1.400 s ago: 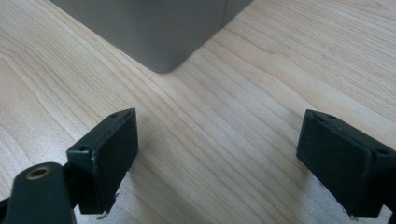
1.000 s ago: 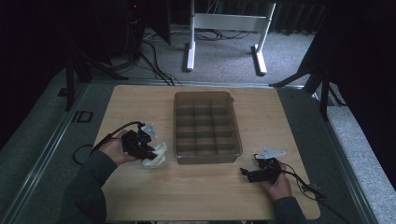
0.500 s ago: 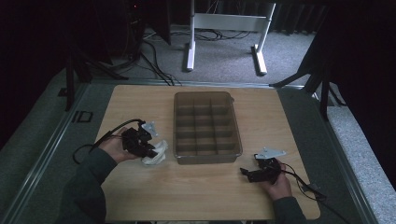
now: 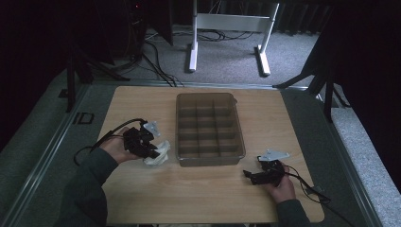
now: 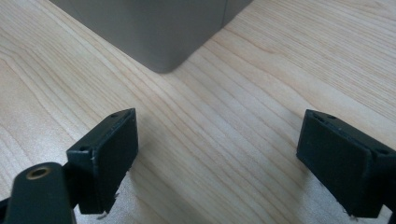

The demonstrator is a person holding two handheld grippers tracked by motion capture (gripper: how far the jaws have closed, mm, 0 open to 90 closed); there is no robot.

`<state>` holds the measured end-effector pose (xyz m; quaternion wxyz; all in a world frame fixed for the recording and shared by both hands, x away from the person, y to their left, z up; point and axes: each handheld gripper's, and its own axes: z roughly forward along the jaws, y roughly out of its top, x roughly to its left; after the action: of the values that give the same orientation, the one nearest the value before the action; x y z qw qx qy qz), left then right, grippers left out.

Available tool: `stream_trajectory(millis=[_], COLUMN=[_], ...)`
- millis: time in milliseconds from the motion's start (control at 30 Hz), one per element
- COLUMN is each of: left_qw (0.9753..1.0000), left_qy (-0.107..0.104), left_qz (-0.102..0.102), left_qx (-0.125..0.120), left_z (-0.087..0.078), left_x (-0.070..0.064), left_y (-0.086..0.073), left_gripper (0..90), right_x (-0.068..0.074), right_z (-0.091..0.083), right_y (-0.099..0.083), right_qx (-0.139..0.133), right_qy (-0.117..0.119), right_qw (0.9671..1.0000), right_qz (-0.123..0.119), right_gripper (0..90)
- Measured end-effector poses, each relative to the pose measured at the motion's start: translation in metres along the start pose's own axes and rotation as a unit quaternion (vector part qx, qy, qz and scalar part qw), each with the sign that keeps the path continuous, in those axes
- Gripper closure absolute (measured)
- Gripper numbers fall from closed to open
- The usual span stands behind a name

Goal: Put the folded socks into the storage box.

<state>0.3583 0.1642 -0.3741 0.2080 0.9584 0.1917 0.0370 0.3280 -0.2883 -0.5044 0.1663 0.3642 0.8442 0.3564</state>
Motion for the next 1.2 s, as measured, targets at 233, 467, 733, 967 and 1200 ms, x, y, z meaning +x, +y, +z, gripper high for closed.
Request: stream_trajectory(millis=[233, 467, 733, 967, 1200], left_qw=[1.0, 0.9999, 0.9998, 0.9997, 0.9996], left_qy=[0.004, 0.006, 0.01, 0.011, 0.011], left_qz=[0.005, 0.008, 0.017, 0.019, 0.027], left_qx=[-0.001, -0.004, -0.003, -0.007, -0.007], left_z=[-0.004, -0.007, -0.011, -0.014, -0.015], left_x=[0.0, -0.001, -0.001, -0.001, -0.002], left_y=[0.005, 0.01, 0.017, 0.024, 0.031], left_gripper=[74.7, 74.7, 74.7, 74.7, 74.6], right_x=[0.0, 0.0, 0.0, 0.0, 0.0], right_z=[0.0, 0.0, 0.0, 0.0, 0.0], right_y=[0.0, 0.0, 0.0, 0.0, 0.0], right_qx=[0.001, 0.001, 0.001, 0.0, 0.001], right_qy=[0.0, 0.0, 0.0, 0.0, 0.0], right_qw=[1.0, 1.0, 1.0, 1.0, 1.0], right_qz=[0.0, 0.0, 0.0, 0.0, 0.0], right_gripper=[12.3, 12.3, 12.3, 12.3, 12.3])
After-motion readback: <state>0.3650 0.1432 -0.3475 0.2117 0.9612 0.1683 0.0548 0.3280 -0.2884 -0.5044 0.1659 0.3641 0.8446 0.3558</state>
